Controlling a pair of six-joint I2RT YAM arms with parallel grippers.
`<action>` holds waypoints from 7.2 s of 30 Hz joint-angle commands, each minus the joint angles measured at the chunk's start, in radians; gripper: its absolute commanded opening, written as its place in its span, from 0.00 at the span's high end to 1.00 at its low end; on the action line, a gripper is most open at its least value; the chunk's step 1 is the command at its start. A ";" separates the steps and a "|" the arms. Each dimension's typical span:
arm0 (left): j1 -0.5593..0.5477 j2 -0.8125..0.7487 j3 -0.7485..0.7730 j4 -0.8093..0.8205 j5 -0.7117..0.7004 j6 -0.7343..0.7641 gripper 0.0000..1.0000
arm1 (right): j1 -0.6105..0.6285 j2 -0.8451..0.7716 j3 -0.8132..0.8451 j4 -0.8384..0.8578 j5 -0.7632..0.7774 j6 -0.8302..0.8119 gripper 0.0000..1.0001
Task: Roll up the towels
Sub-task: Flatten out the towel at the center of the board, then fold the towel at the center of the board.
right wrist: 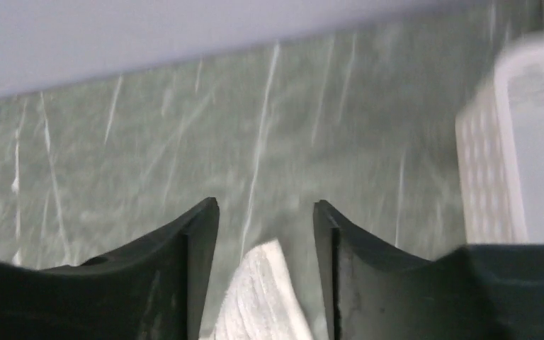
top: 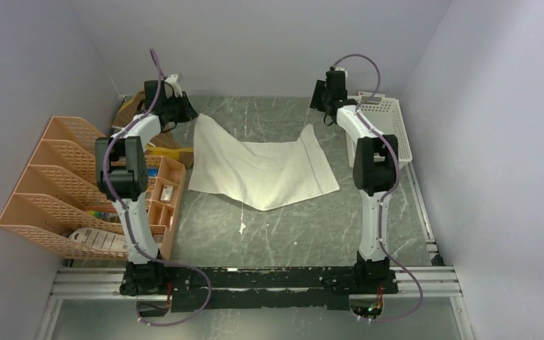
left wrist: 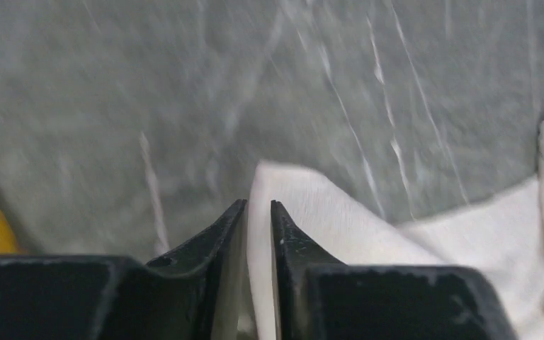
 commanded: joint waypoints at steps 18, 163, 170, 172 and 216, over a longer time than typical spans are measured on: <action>0.097 0.441 0.548 -0.292 0.439 0.247 0.41 | -0.112 -0.011 -0.072 0.003 -0.406 -0.248 0.51; 0.041 0.443 0.737 -0.110 -0.005 0.074 0.93 | -0.170 0.178 0.270 -0.129 -0.171 -0.254 1.00; 0.038 0.433 0.710 -0.116 0.008 0.080 0.93 | -0.169 0.176 0.171 -0.110 -0.098 -0.250 1.00; 0.032 0.425 0.697 -0.114 0.013 0.078 0.93 | -0.170 0.173 0.159 -0.121 -0.056 -0.249 1.00; -0.039 0.446 0.827 -0.049 -0.033 0.113 0.93 | -0.227 0.114 0.307 -0.051 -0.107 -0.238 1.00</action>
